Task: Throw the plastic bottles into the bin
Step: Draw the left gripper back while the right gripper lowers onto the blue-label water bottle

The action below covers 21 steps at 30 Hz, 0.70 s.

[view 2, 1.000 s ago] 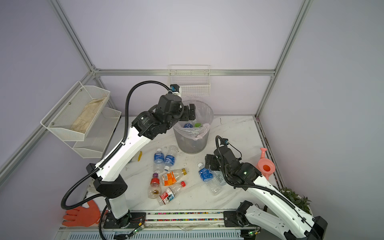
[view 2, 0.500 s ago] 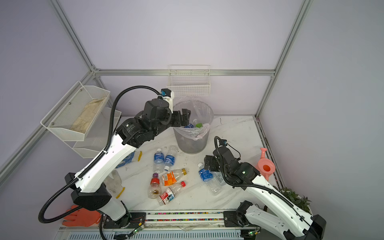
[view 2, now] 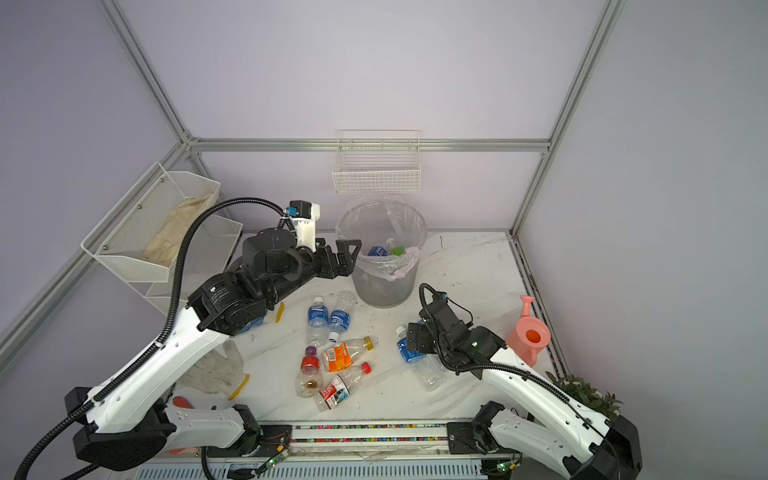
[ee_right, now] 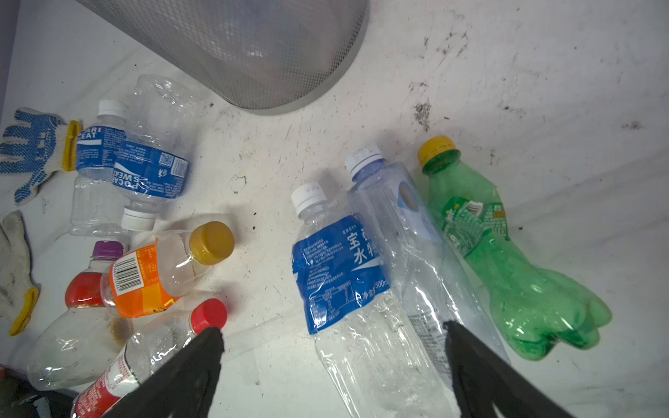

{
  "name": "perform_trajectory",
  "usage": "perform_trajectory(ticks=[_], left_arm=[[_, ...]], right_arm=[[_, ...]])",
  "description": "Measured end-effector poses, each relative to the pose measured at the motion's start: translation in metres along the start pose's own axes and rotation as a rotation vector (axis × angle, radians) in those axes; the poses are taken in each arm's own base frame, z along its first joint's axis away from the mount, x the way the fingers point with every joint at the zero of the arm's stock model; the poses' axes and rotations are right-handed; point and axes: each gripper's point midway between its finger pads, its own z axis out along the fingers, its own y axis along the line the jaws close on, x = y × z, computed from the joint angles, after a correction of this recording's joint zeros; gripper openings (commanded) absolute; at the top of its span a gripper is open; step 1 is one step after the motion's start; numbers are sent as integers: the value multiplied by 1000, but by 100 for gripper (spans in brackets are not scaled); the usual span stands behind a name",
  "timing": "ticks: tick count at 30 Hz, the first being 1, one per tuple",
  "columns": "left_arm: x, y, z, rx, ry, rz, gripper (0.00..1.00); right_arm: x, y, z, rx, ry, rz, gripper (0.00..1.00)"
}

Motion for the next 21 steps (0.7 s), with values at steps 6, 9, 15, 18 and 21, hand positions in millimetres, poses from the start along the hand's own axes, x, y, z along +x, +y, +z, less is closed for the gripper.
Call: perform_trajectory(ticks=[6,9,15,18,21], left_arm=[[19,6,0,6,31,6,100],[31,11,1,-2,57,13,100],[48,21,-4,-15,83,20,100],[54,25,-9,-19,90,16,100],[59,30,-14,-23,97,16,100]], right_arm=[[12,3,11,6,41,-9,97],[18,7,17,0,53,-15,97],[43,21,34,10,109,-60,97],[52,26,42,28,129,-83,97],[59,25,48,59,136,-100,97]])
